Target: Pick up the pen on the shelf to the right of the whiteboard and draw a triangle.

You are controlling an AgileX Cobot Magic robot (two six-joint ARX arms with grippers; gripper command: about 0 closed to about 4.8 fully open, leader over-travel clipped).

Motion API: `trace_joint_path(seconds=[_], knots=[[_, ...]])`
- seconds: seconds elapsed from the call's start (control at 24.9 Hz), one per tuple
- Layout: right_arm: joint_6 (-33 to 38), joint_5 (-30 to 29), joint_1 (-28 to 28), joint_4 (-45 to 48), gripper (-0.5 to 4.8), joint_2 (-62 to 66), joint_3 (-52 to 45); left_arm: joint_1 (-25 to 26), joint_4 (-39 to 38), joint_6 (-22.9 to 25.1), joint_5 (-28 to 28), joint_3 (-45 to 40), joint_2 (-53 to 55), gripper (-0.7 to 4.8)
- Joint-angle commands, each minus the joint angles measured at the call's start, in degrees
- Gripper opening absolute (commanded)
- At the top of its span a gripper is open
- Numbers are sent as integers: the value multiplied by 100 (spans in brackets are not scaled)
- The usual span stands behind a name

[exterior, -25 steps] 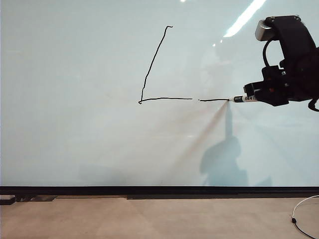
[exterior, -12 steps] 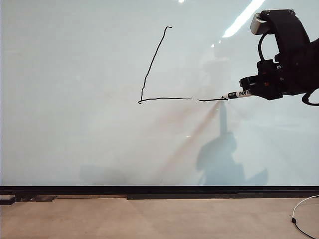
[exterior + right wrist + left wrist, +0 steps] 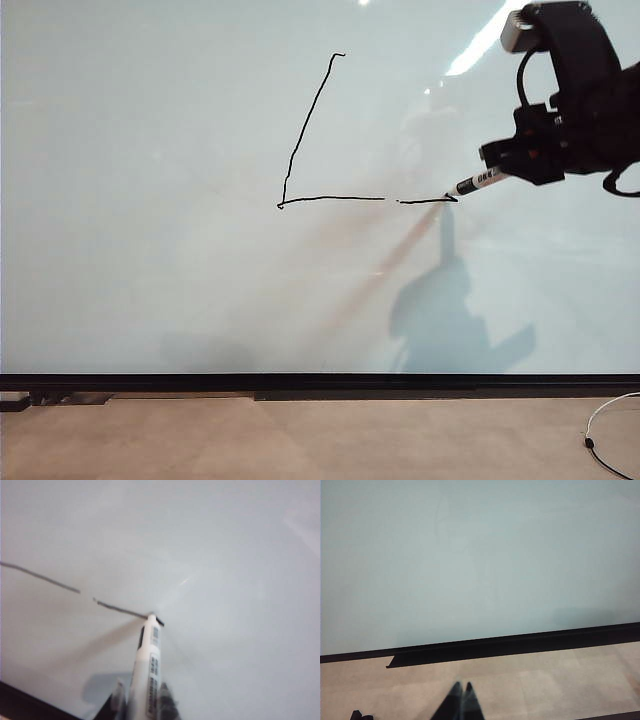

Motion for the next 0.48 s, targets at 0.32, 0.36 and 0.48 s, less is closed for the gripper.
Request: trace_joint_path(seconds=[0.32,0.36,0.48], knots=[[-15,2,15,293,-7,-85,83,-2,37,4,2,20,0,-5],[-17,4,42,293,-7,-85,83,-2,37,4,2,20,0,-5],[-42,7,153,306,-7,-85,85,-2,37,4,2,20,0,-5]])
